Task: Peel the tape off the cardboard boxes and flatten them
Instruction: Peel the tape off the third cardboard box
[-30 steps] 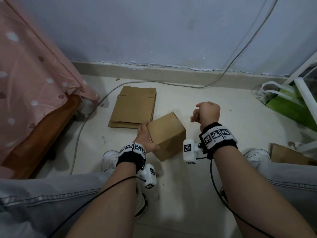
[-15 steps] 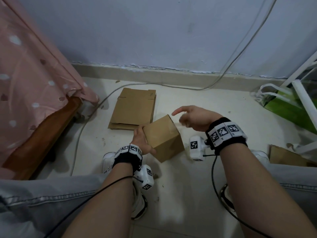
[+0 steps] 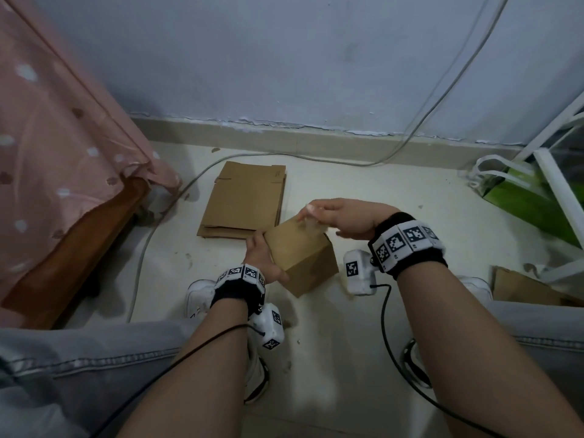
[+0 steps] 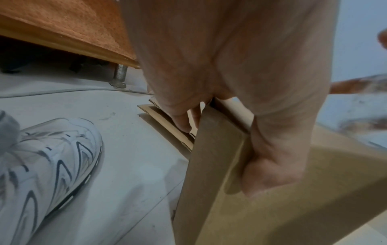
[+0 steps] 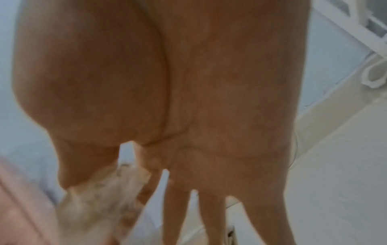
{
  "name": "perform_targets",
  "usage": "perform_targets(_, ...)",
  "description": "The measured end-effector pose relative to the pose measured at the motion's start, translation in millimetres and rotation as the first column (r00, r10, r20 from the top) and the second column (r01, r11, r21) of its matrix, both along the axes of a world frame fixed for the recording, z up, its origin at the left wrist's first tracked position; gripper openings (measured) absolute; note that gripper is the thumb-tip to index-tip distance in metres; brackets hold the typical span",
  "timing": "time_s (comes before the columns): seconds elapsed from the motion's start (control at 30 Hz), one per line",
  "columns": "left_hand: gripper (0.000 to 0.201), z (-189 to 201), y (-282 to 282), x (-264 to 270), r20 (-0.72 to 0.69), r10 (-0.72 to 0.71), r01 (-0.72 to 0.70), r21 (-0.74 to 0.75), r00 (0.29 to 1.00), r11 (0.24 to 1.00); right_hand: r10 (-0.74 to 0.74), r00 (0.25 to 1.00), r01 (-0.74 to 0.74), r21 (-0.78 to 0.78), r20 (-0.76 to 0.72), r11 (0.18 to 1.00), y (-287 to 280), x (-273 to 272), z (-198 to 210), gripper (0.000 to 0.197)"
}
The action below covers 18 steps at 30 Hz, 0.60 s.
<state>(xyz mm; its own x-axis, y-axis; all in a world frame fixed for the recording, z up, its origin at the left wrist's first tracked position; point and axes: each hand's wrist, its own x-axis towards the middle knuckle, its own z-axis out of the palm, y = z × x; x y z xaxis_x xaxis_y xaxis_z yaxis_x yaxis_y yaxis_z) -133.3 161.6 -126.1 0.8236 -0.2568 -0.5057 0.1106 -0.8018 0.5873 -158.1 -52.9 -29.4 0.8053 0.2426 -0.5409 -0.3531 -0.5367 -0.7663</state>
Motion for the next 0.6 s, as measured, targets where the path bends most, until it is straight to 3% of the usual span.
perform_targets(0.1, 0.122, -0.3, -0.5, -2.9, 0.016, -0.019, 0.019, 0.006, 1.0, 1.0, 0.053, 0.995, -0.053, 0.001, -0.081, 0.999, 8.7, -2.9, -8.4, 0.053)
perform_targets(0.17, 0.122, -0.2, 0.0, -3.0, 0.02, -0.039, 0.038, 0.009, 0.999, 0.999, 0.051, 0.999, -0.05, -0.139, 0.001, 0.989, 10.8, -1.1, -7.2, 0.054)
perform_targets(0.27, 0.122, 0.2, -1.4, -3.5, 0.02, -0.039, 0.039, 0.008, 0.999, 0.999, -0.007, 0.984, 0.062, -0.305, 0.178, 0.95, 8.6, 4.3, -17.5, 0.048)
perform_targets(0.37, 0.122, 0.5, -4.3, -4.2, 0.018, -0.028, 0.028, 0.002, 0.999, 1.0, -0.159, 0.968, 0.209, -0.281, 0.193, 0.937, 12.8, 1.2, -33.4, 0.046)
perform_targets(0.43, 0.122, -0.4, -6.0, -5.1, 0.027, -0.025, 0.025, -0.01, 0.999, 1.0, -0.245, 0.945, 0.303, -0.306, 0.215, 0.903, 20.0, -3.3, -41.0, 0.035)
perform_targets(0.6, 0.122, -2.2, -8.9, -4.8, 0.031, -0.005, 0.006, -0.03, 1.0, 1.0, -0.289, 0.91, 0.402, -0.467, 0.297, 0.788, 19.4, 1.9, -50.0, 0.028)
